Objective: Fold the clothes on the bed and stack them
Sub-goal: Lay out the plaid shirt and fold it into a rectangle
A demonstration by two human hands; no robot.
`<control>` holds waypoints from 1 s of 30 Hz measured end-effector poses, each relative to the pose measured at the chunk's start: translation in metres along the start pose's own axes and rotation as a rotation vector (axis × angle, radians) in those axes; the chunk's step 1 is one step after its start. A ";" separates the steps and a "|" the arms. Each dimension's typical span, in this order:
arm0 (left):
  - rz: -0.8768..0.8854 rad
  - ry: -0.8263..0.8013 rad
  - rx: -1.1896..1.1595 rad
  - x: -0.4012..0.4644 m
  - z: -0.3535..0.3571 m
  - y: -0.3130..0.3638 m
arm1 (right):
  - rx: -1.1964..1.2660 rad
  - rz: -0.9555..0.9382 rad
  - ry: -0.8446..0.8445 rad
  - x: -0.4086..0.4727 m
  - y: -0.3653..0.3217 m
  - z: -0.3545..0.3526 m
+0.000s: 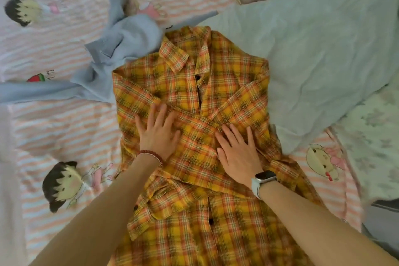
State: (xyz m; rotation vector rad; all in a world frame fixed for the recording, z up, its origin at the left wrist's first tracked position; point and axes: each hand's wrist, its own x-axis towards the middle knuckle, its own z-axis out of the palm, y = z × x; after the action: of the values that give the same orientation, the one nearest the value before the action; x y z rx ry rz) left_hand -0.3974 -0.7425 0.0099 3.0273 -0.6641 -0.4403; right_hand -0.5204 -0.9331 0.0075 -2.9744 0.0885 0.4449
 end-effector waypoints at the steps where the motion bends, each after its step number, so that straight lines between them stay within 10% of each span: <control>1: -0.012 0.057 -0.057 0.015 -0.007 0.000 | 0.049 -0.014 0.107 0.008 -0.001 -0.009; 7: 0.129 0.309 -0.199 0.108 -0.059 0.002 | 0.332 -0.073 0.426 0.117 0.019 -0.089; 13: 0.253 -0.026 -0.225 0.177 -0.089 -0.004 | 0.129 -0.230 0.229 0.215 0.033 -0.141; 19: 0.263 0.226 -0.485 0.166 -0.100 -0.019 | -0.156 -0.313 -0.085 0.236 0.028 -0.144; 30: 0.006 0.268 -0.492 0.171 -0.073 0.003 | 0.932 0.205 0.063 0.253 0.006 -0.125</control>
State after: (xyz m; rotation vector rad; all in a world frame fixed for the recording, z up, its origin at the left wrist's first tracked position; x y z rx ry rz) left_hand -0.2300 -0.8189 0.0337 2.5507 -0.4633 -0.1581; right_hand -0.2434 -0.9662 0.0502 -2.0622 0.4666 0.2297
